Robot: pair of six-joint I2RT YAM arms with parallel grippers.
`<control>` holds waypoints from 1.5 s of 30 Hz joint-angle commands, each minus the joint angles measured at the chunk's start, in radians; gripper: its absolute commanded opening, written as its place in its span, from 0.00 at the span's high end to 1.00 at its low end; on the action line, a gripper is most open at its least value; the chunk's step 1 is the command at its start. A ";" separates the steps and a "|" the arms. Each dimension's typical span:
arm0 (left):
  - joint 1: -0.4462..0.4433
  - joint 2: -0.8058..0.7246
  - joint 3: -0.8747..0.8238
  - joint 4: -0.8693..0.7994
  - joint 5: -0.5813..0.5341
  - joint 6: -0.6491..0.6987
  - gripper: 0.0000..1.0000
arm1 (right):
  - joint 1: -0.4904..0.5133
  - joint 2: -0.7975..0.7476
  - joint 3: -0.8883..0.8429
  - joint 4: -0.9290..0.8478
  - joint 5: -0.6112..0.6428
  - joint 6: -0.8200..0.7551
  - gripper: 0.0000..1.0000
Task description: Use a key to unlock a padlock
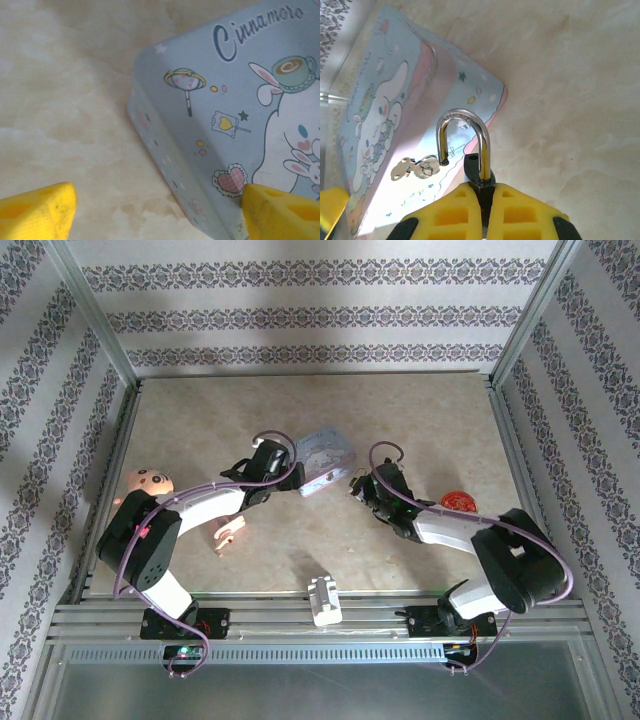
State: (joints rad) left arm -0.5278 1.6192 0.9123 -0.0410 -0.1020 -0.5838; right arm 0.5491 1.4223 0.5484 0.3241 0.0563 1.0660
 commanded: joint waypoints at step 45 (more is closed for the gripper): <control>0.174 0.264 0.275 0.183 0.373 -0.155 0.27 | -0.247 0.002 0.118 -0.422 -0.717 -0.485 1.00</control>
State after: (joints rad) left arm -0.3668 1.8610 1.1469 0.0750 0.2306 -0.7132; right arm 0.3157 1.4029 0.6289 -0.1226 -0.6254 0.6094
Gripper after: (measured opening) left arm 0.731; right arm 0.048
